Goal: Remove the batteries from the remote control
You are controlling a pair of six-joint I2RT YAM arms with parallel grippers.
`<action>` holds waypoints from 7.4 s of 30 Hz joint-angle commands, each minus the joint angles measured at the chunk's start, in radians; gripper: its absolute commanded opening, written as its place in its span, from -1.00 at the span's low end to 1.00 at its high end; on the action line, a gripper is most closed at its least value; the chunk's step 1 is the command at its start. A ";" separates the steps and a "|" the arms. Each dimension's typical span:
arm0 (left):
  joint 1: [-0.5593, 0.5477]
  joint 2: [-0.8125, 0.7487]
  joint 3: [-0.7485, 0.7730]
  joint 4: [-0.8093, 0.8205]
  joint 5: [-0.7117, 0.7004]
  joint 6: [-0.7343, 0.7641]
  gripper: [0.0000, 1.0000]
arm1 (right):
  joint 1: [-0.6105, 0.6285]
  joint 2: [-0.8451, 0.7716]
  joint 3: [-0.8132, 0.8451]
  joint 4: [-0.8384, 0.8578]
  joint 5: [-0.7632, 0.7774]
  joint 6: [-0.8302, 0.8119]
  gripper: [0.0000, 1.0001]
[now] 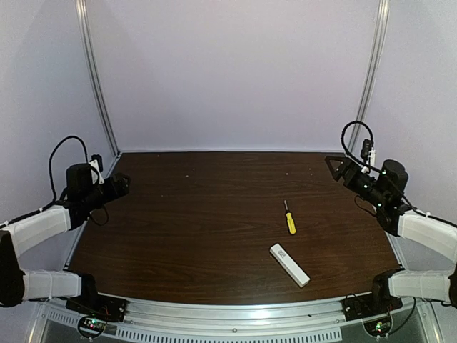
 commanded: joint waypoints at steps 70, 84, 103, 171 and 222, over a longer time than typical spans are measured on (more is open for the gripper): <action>-0.675 0.100 0.005 -0.079 0.037 -0.032 0.71 | 1.197 0.247 -0.004 -0.850 0.793 0.311 0.54; -0.675 0.114 0.006 -0.067 0.053 -0.028 0.69 | 1.197 0.285 -0.020 -0.795 0.786 0.302 -0.06; -0.675 0.110 0.002 -0.046 0.096 -0.023 0.67 | 1.197 0.298 0.048 -0.744 0.787 0.165 -0.66; -0.829 0.422 -0.106 0.788 0.657 0.282 0.53 | 1.047 0.200 0.142 -0.498 0.119 -0.435 -1.00; -0.925 0.414 -0.020 0.608 0.670 0.371 -1.00 | 1.047 0.226 0.173 -0.474 0.197 -0.410 0.55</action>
